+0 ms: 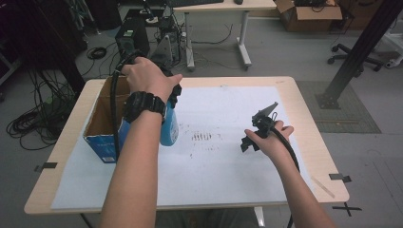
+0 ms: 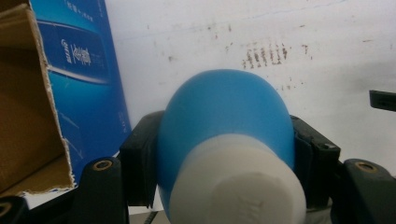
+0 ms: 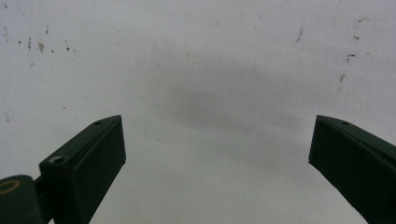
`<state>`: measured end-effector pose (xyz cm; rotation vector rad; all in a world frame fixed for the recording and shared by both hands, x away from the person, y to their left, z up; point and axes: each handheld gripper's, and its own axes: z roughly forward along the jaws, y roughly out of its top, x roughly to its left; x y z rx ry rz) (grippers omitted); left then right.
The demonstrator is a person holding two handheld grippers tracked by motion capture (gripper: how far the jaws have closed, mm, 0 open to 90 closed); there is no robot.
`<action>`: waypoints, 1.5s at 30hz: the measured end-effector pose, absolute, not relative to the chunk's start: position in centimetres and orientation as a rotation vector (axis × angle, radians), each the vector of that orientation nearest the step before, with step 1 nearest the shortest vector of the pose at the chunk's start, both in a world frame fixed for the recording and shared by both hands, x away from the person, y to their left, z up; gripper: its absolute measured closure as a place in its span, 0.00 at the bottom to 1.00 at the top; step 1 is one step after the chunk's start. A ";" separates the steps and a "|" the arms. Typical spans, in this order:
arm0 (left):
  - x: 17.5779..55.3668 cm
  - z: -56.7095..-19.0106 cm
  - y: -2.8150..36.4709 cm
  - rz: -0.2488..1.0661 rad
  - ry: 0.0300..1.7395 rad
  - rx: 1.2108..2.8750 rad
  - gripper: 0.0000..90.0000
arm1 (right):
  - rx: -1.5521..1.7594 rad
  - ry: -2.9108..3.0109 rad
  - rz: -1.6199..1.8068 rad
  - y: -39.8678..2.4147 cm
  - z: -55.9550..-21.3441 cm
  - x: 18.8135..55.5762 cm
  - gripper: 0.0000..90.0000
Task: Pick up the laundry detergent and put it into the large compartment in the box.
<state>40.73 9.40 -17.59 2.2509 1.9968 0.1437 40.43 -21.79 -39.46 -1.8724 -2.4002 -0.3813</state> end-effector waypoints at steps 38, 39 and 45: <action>42.0 -11.0 15.2 0.167 1.973 2.216 0.41 | -1.887 -2.385 -0.405 -21.7 -38.8 41.0 0.04; 42.1 -10.8 15.5 0.167 1.973 2.214 0.41 | -1.889 -2.384 -0.406 -21.7 -38.8 41.1 0.04; 42.3 -10.0 17.6 0.179 1.986 2.192 0.41 | -1.897 -2.368 -0.408 -22.0 -38.9 41.1 0.04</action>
